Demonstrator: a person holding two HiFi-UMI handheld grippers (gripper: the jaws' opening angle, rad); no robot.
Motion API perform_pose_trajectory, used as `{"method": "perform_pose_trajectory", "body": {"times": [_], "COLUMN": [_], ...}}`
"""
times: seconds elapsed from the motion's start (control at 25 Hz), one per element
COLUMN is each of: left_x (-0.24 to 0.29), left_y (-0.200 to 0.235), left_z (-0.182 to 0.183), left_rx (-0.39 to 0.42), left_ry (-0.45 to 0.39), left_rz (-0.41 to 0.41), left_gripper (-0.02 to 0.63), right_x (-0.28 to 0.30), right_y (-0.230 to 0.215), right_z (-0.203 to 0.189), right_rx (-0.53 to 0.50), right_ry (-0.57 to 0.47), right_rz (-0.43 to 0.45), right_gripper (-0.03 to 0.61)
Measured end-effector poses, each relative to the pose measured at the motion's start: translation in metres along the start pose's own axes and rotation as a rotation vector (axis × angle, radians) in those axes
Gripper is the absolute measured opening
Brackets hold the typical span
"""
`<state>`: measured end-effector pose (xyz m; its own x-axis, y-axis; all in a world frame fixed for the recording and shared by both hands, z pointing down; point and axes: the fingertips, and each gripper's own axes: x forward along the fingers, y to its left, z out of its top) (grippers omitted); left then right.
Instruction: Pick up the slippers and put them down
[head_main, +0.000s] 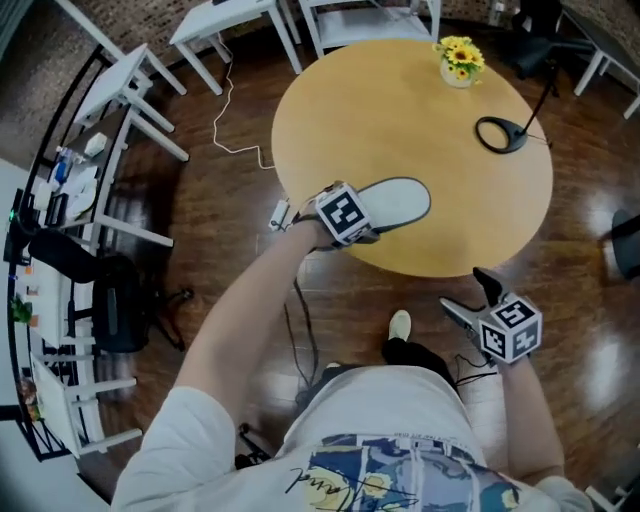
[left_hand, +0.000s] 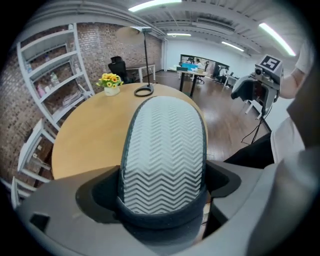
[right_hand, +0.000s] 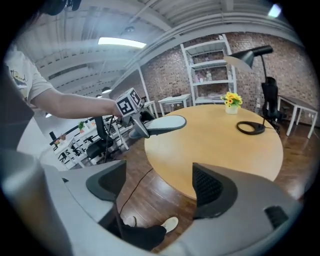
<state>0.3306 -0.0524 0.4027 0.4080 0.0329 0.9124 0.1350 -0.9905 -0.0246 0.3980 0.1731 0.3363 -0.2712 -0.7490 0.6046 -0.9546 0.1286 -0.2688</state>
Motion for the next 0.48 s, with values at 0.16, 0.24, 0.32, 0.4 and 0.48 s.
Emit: {"method": "perform_pose_trajectory", "body": {"times": [0.16, 0.24, 0.32, 0.4, 0.48], "left_x": [-0.076, -0.112, -0.141, -0.160, -0.174], "left_y": [-0.020, -0.029, -0.046, -0.059, -0.062], "left_z": [-0.120, -0.190, -0.254, -0.319, -0.377], "left_rx": [-0.151, -0.220, -0.265, -0.284, -0.297], "left_ry": [-0.030, -0.024, -0.015, 0.021, 0.071], "left_rz": [0.044, 0.099, 0.117, 0.129, 0.162], "left_gripper": [0.509, 0.509, 0.509, 0.509, 0.509], "right_x": [0.026, 0.042, 0.058, 0.077, 0.097], "right_y": [0.095, 0.145, 0.196, 0.242, 0.280], "right_z": [0.005, 0.002, -0.005, -0.012, -0.014], "right_rx": [-0.066, -0.094, -0.124, -0.148, -0.166], "right_ry": [-0.001, 0.010, 0.033, 0.053, 0.062], "right_rz": [0.056, 0.098, 0.134, 0.160, 0.179], "right_gripper": [0.413, 0.413, 0.413, 0.413, 0.413]}}
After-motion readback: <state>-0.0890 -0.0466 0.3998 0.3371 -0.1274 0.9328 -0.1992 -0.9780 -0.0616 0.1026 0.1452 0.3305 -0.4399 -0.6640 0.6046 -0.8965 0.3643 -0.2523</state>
